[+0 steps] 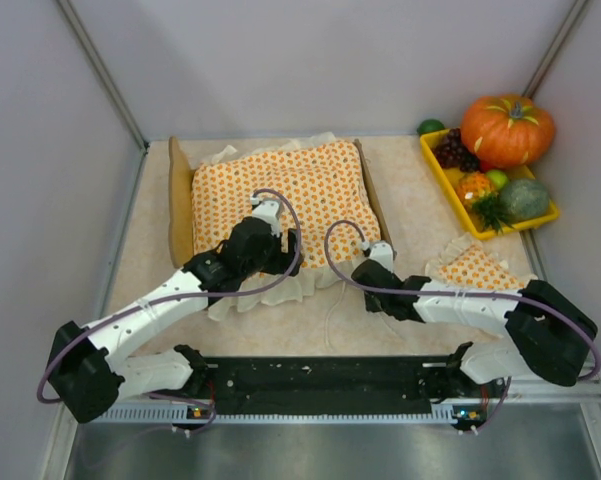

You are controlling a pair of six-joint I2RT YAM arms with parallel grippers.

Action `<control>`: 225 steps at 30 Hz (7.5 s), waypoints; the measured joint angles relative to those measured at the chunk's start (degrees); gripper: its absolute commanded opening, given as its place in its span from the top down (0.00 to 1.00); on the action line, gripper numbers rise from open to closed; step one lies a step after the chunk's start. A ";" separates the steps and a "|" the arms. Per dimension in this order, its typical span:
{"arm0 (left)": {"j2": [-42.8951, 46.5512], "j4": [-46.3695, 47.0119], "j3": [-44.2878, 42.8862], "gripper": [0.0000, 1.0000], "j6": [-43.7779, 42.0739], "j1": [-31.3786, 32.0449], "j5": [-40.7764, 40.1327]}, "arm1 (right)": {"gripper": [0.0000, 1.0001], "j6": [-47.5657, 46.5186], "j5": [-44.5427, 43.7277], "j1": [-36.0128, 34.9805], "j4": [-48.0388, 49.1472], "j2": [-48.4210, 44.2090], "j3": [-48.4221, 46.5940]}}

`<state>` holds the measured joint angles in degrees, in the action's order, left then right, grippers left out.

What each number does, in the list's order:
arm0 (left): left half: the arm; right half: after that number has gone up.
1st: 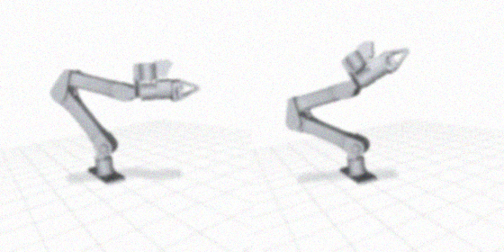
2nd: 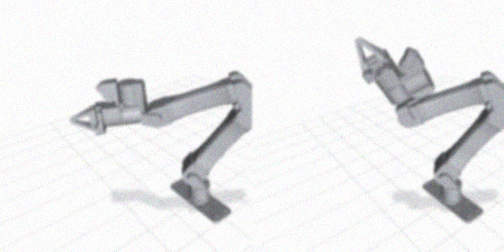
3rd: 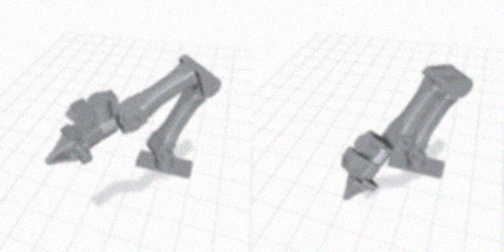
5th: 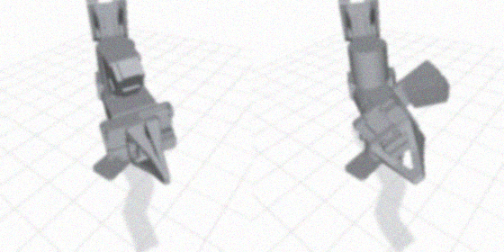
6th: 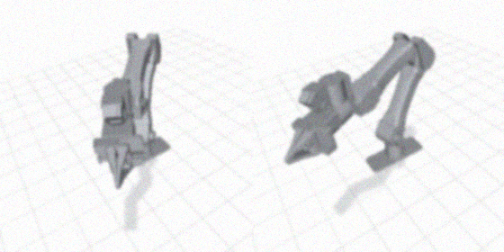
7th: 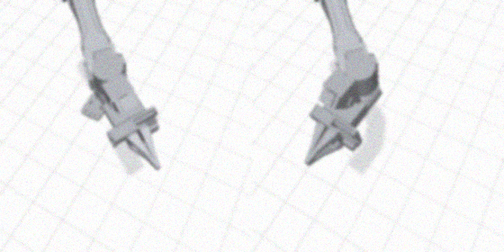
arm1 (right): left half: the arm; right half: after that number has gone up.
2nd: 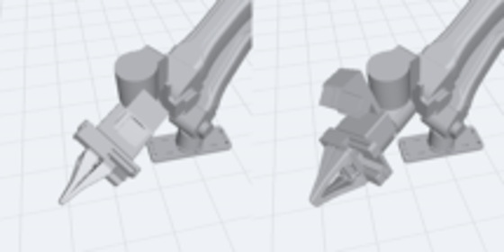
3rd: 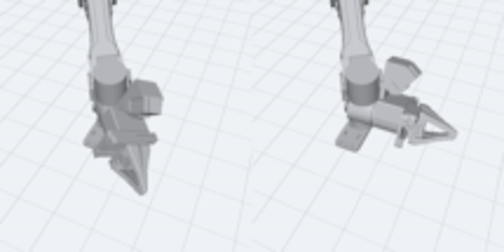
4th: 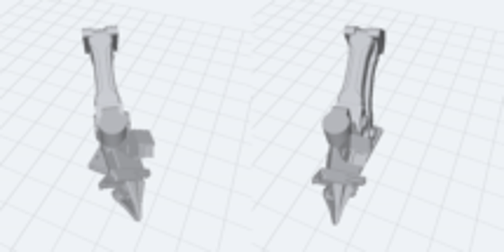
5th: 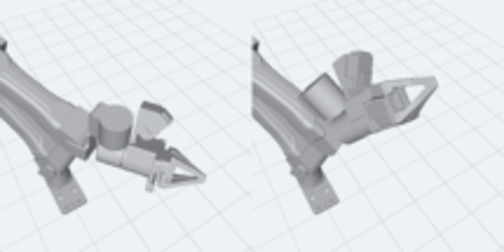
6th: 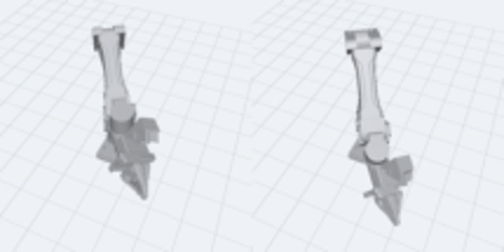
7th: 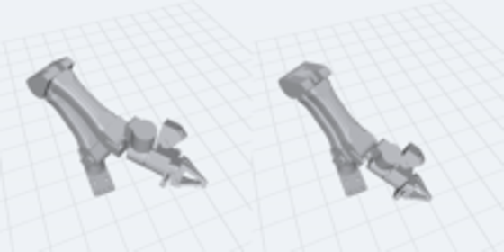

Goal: Set up the pet bed

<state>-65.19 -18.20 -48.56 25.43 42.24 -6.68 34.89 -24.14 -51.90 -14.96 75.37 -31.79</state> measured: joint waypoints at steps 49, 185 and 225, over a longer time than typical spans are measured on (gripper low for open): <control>14.38 -3.48 6.80 0.06 -4.02 -7.93 -8.15 | 0.28 12.24 -3.28 7.69 -34.40 -28.50 -16.85; -0.22 7.93 12.31 0.15 8.85 17.88 -3.67 | 0.54 1.88 -6.27 6.19 -16.48 5.73 -11.72; -0.17 7.91 10.84 0.13 7.39 17.88 -4.17 | 1.00 14.34 14.97 1.01 -18.69 -10.21 -0.66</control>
<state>-65.36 -10.28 -37.71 32.82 60.12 -10.85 49.23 -9.17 -50.89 -33.65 65.17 -32.45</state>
